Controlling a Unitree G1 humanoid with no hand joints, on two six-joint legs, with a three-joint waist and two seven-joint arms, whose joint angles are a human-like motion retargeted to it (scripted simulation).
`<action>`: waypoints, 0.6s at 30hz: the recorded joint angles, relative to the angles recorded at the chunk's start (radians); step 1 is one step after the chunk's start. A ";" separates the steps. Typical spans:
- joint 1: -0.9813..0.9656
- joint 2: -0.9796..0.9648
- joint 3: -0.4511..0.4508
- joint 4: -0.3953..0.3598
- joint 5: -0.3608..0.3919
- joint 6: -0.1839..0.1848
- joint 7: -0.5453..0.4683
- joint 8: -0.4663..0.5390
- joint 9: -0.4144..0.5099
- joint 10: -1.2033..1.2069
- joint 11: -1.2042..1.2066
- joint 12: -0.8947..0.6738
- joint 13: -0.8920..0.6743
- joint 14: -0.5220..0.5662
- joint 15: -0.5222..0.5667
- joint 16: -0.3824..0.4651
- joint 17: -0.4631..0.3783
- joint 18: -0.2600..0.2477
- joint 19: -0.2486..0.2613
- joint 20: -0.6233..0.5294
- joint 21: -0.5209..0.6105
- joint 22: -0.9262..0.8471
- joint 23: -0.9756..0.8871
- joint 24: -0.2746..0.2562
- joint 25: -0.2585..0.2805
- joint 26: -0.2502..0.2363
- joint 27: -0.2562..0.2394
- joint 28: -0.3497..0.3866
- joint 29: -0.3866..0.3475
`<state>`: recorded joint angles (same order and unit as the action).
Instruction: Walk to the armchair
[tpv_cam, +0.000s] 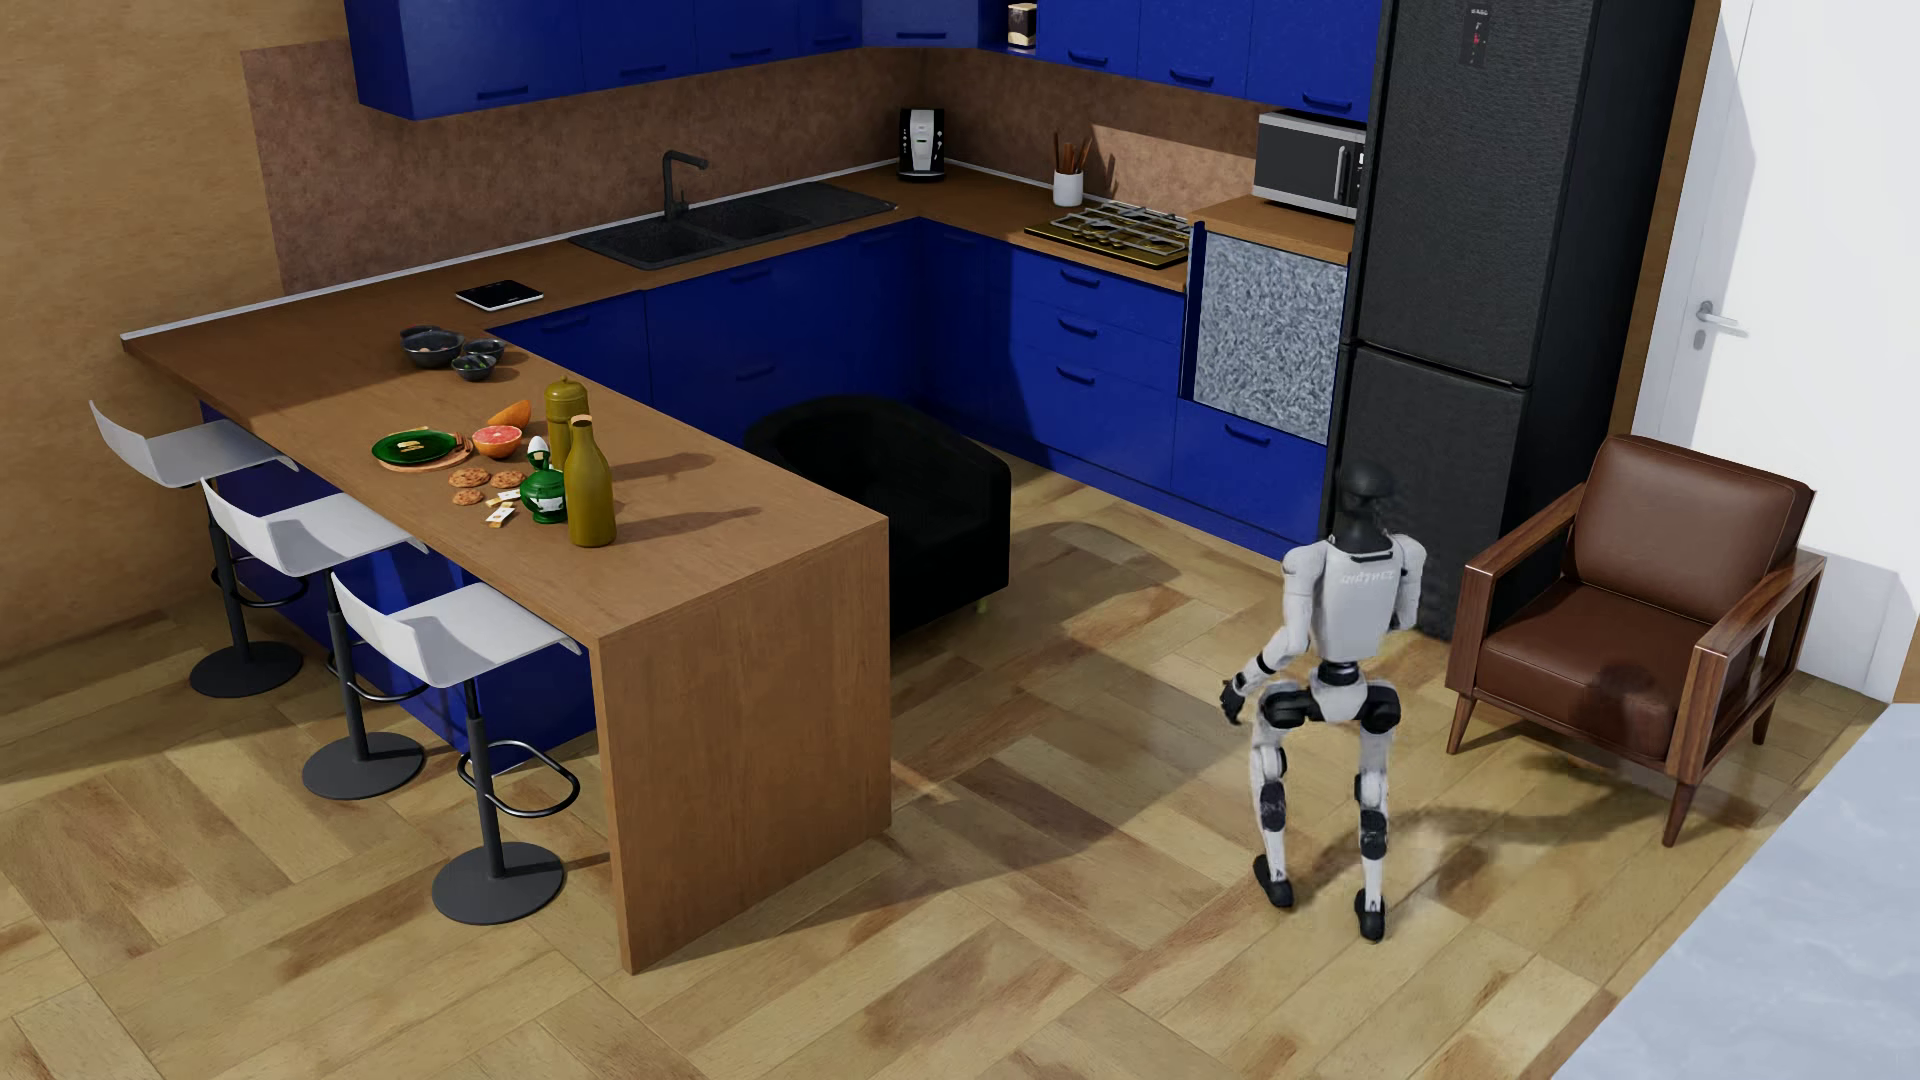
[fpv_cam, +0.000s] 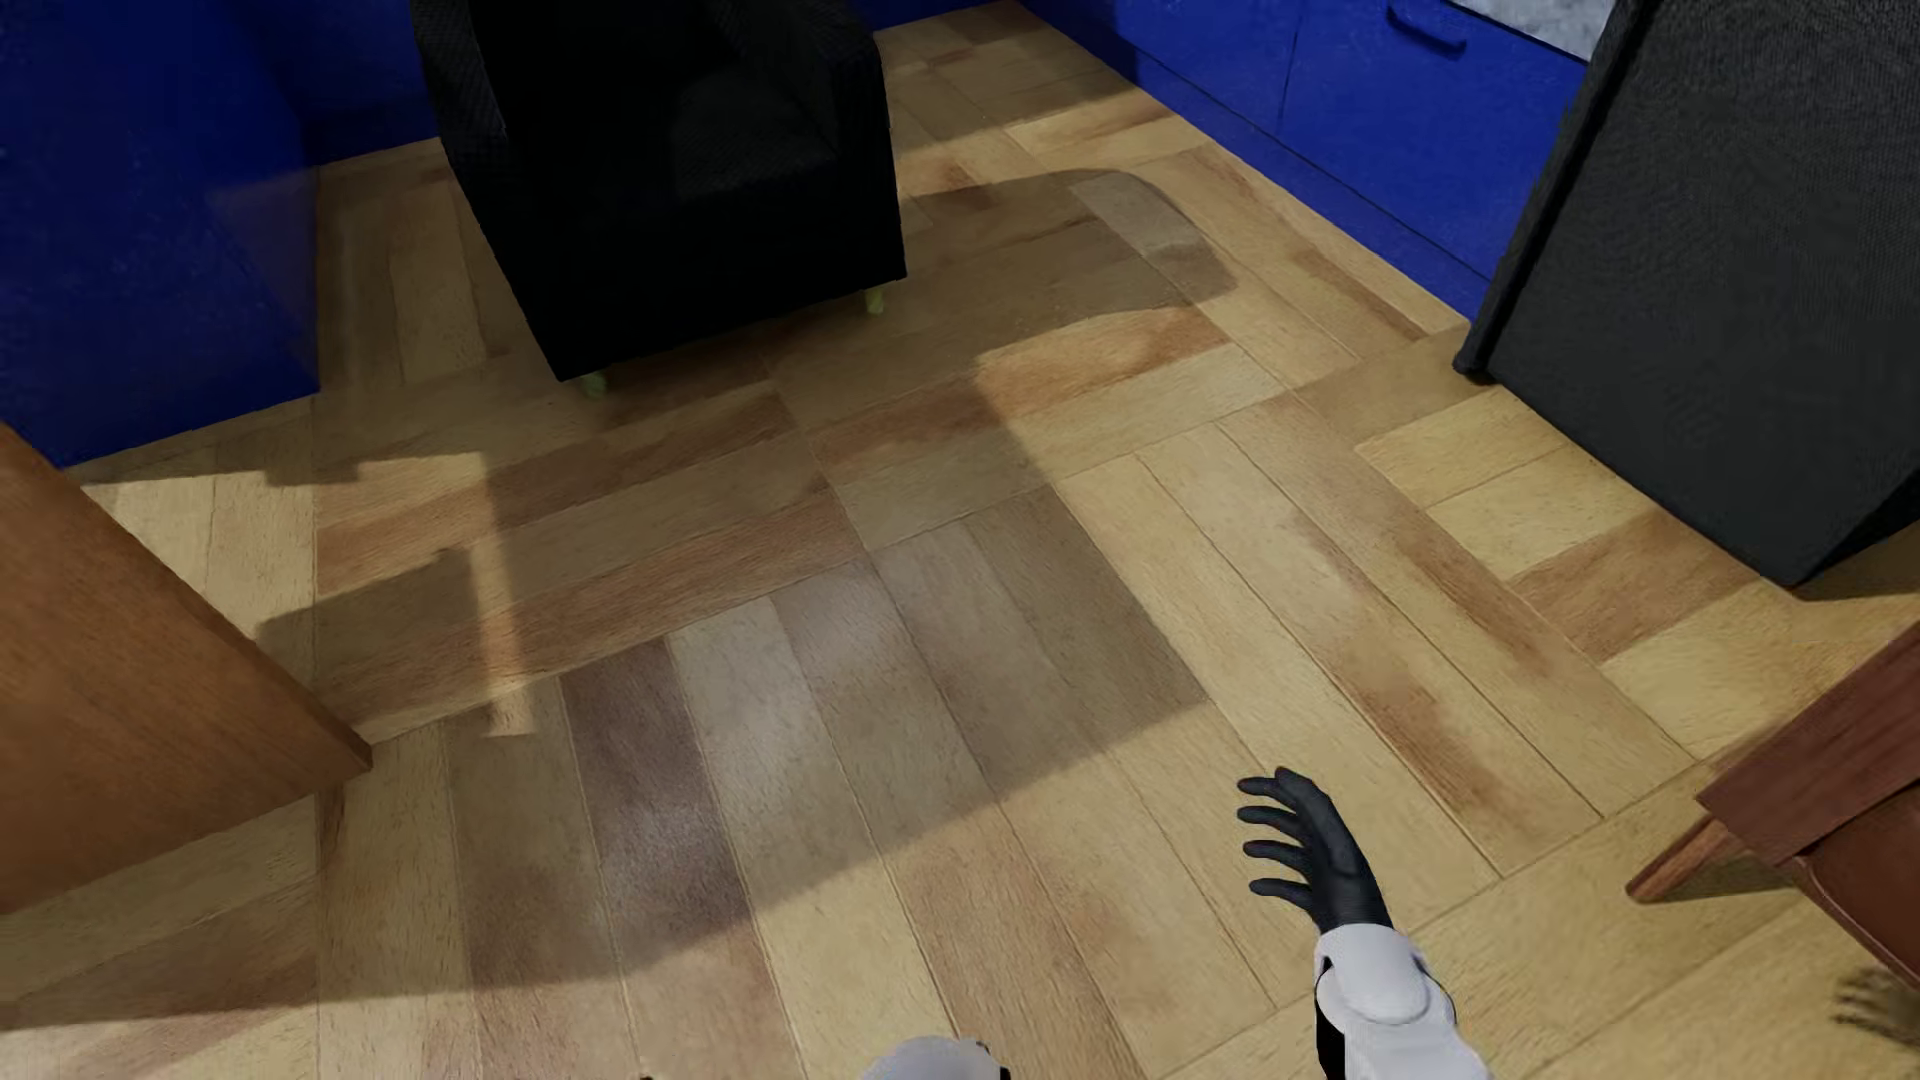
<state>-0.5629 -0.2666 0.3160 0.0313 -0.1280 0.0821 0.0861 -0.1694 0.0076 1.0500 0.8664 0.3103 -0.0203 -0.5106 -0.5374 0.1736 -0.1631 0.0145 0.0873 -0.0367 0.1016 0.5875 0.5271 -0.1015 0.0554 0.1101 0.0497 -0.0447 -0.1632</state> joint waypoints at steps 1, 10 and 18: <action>0.030 -0.085 -0.044 0.005 0.019 0.004 -0.016 0.064 0.002 -0.097 0.223 0.008 -0.036 0.060 0.119 0.028 0.049 0.052 0.021 -0.051 0.014 0.103 0.033 0.016 0.005 -0.002 -0.080 0.047 0.004; 0.164 -0.370 -0.159 -0.038 -0.032 -0.114 -0.080 0.098 0.066 0.214 -0.028 -0.196 0.201 0.164 0.317 -0.036 -0.109 0.107 0.060 -0.036 -0.087 0.048 0.151 0.123 -0.088 -0.021 -0.108 0.014 0.049; 0.262 -0.314 -0.185 -0.062 -0.029 -0.055 -0.073 0.222 0.017 -0.162 0.217 -0.055 0.210 -0.123 0.167 -0.028 0.008 -0.001 0.079 -0.018 -0.043 0.034 0.095 -0.004 -0.158 0.054 -0.189 0.166 0.090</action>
<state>-0.3008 -0.5805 0.1308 -0.0310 -0.1567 0.0272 0.0127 0.0531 0.0243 0.8881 1.0829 0.2553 0.1901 -0.6332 -0.3708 0.1457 -0.1548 0.0139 0.1664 -0.0550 0.0581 0.6211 0.6216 -0.1050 -0.1024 0.1645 -0.1388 0.1209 -0.0728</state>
